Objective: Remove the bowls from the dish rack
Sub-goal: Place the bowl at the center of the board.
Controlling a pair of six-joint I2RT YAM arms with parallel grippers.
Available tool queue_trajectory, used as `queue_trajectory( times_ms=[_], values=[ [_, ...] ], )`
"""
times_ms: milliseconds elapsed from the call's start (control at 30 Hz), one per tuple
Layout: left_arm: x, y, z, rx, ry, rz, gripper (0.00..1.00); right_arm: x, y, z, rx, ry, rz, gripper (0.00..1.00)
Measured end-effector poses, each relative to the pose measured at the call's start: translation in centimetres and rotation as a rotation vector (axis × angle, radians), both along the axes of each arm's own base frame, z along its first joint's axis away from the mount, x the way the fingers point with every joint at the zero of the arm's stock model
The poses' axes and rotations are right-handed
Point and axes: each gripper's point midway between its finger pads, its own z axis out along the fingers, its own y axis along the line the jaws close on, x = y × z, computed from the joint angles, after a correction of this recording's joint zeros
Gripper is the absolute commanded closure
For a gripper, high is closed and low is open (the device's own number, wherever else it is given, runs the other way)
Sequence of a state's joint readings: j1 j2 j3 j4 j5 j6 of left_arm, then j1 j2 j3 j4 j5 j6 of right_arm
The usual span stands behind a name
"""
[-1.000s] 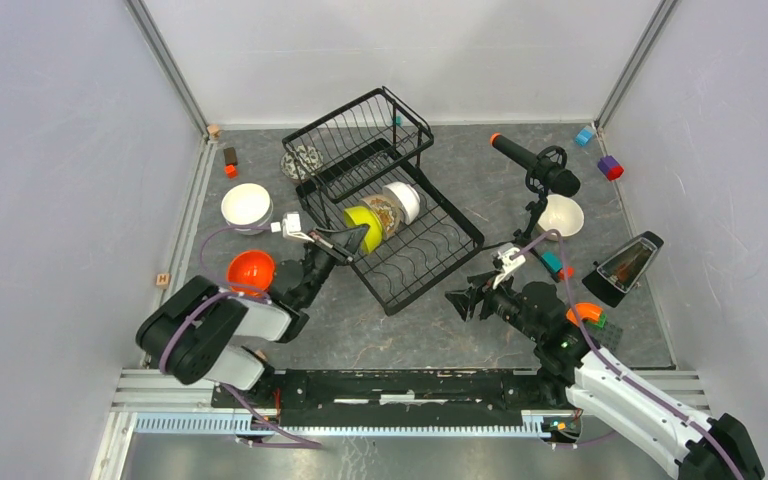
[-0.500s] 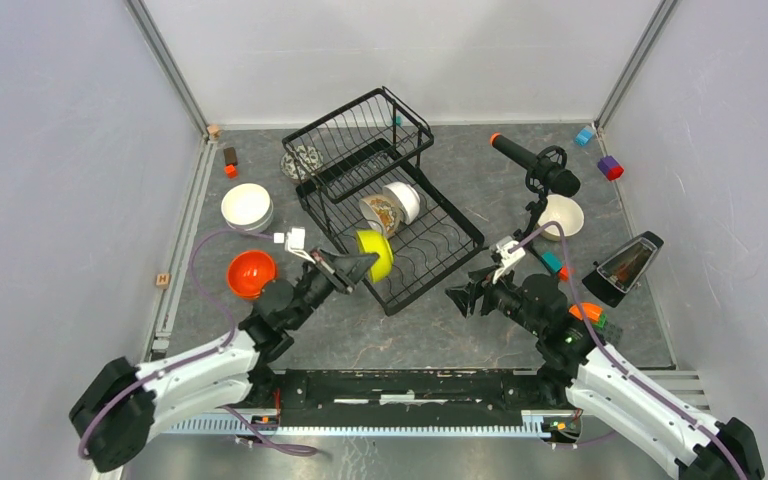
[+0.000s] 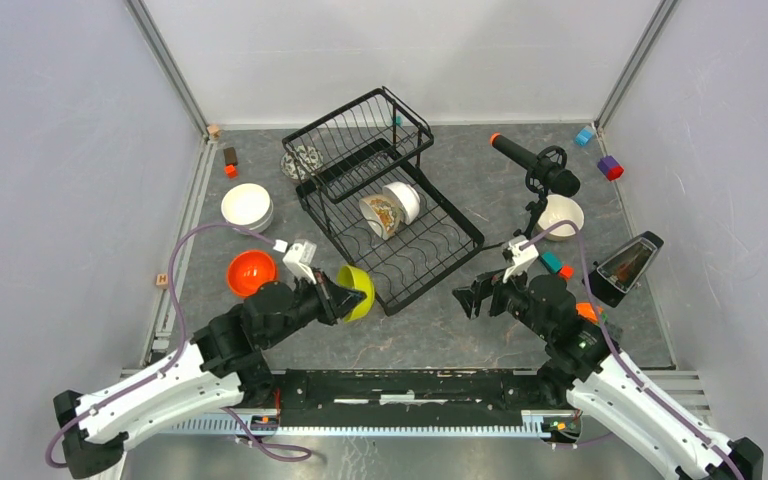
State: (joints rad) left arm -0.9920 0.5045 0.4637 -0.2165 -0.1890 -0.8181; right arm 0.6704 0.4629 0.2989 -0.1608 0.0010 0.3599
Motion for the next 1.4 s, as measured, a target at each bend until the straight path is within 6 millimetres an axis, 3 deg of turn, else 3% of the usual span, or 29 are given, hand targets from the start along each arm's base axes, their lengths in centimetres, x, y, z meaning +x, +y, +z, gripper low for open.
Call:
queue_trajectory(
  times_ms=[200, 400, 700, 900, 1133, 1267, 1400],
  values=[
    [-1.7, 1.9, -2.7, 0.210, 0.092, -0.009, 0.98, 0.0, -0.8, -0.5, -0.023, 0.012, -0.033, 0.02],
    [-1.2, 3.9, -4.2, 0.426, 0.143, 0.055, 0.98, 0.1, -1.3, -1.2, -0.052, 0.010, -0.047, 0.02],
    [-1.1, 5.3, -8.3, 0.691, 0.219, 0.085, 0.98, 0.0, -1.3, -2.7, -0.078, 0.040, -0.046, 0.03],
    [-2.9, 3.5, -7.1, 0.750, 0.140, -0.059, 0.98, -0.8, -0.5, -4.2, -0.106, 0.107, 0.020, 0.05],
    [-7.1, 0.6, -7.4, 0.895, -0.036, -0.307, 0.98, -1.8, 1.4, -4.3, -0.110, 0.159, 0.143, 0.07],
    [-10.5, -1.3, -8.0, 1.007, -0.211, -0.500, 0.98, -2.5, 2.9, -3.7, -0.090, 0.195, 0.230, 0.09],
    [-11.9, -2.8, -8.1, 1.074, -0.329, -0.597, 0.98, -2.7, 4.2, -1.7, -0.058, 0.193, 0.296, 0.11]
  ],
)
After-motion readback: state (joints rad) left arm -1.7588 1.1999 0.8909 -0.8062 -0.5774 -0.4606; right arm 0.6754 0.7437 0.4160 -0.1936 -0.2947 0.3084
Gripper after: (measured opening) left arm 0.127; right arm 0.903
